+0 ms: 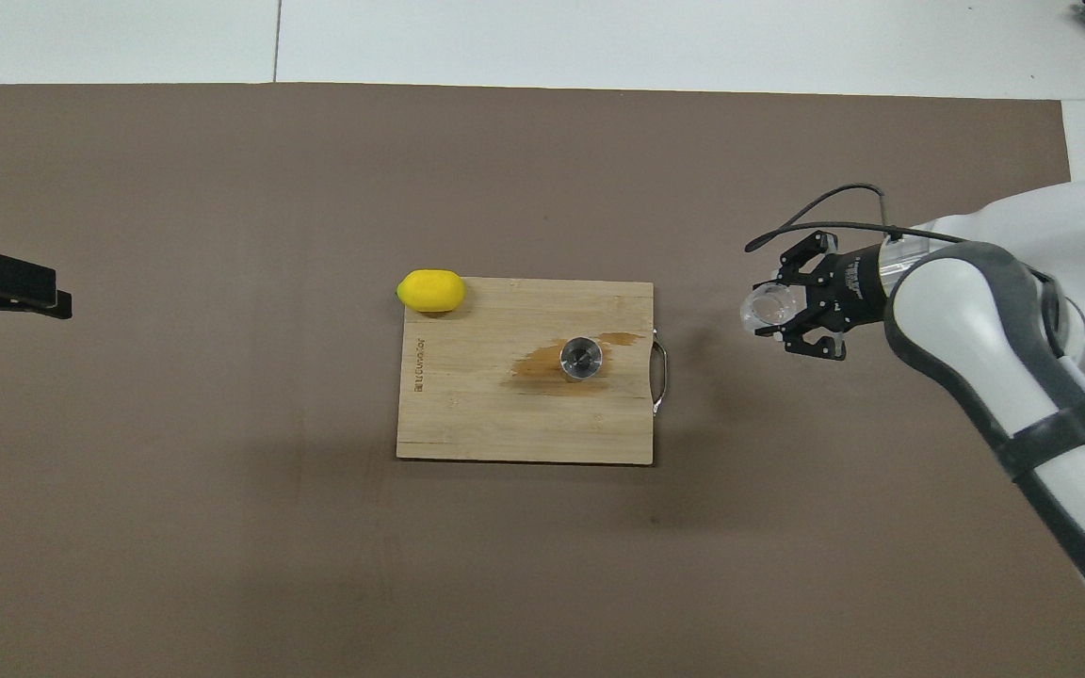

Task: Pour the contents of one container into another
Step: 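Carry the clear glass with the right gripper back to its spot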

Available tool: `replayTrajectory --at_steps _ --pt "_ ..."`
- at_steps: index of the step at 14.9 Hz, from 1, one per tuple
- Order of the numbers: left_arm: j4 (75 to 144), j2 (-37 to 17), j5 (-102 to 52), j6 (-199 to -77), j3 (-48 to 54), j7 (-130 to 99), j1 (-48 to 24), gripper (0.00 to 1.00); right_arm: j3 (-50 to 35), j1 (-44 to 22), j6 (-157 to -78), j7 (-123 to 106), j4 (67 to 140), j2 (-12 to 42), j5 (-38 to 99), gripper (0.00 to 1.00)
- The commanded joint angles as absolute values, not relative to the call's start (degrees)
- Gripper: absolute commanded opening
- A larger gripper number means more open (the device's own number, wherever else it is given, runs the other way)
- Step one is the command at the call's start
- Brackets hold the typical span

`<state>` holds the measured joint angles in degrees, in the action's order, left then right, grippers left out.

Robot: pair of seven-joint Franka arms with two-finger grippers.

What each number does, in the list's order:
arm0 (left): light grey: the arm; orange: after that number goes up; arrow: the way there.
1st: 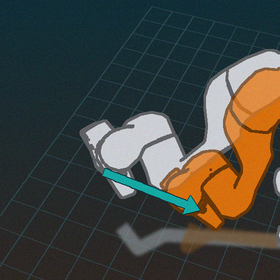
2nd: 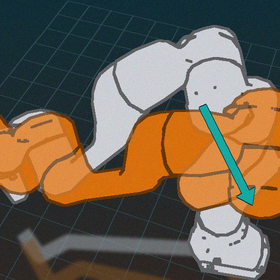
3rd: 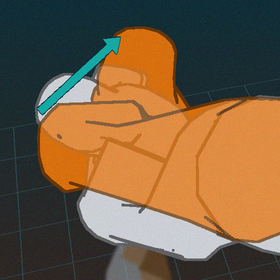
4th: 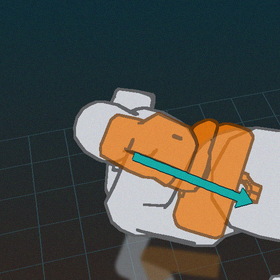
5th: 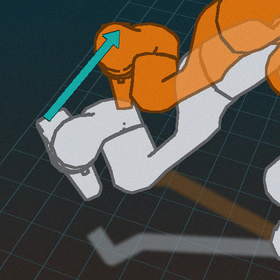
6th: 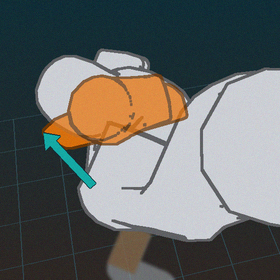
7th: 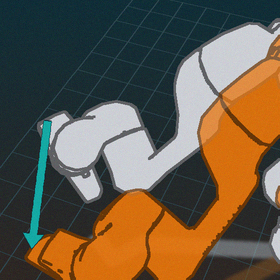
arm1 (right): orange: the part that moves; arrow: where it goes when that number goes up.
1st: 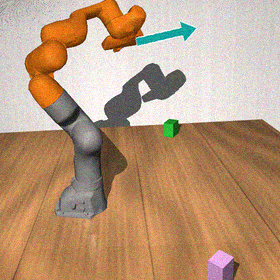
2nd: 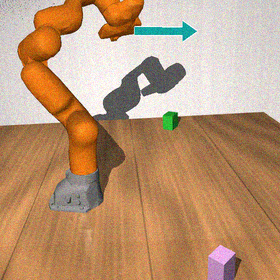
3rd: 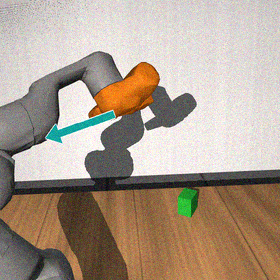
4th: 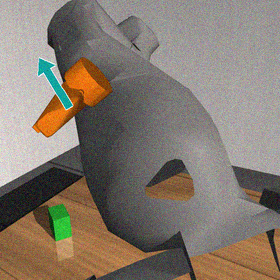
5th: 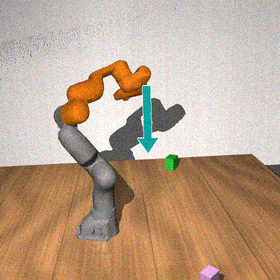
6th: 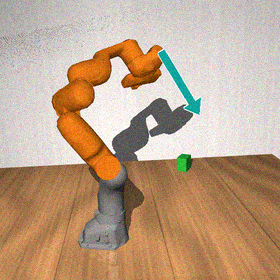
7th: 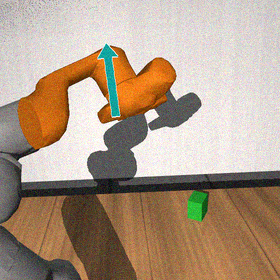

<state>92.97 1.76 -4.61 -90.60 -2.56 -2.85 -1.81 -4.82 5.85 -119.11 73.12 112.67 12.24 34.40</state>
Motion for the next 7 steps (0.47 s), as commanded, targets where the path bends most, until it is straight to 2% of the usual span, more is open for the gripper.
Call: replayTrajectory --at_steps 1,7 --pt "94.48 3.25 -2.57 -91.05 -2.37 -2.46 -1.84 1.00 -5.63 10.97 -117.87 63.41 115.83 11.25 37.26 0.00" --pt "94.48 3.25 -0.53 -91.41 -1.76 -2.90 -1.93 1.00 -5.71 17.56 -116.46 53.38 116.89 14.58 38.85 0.00"
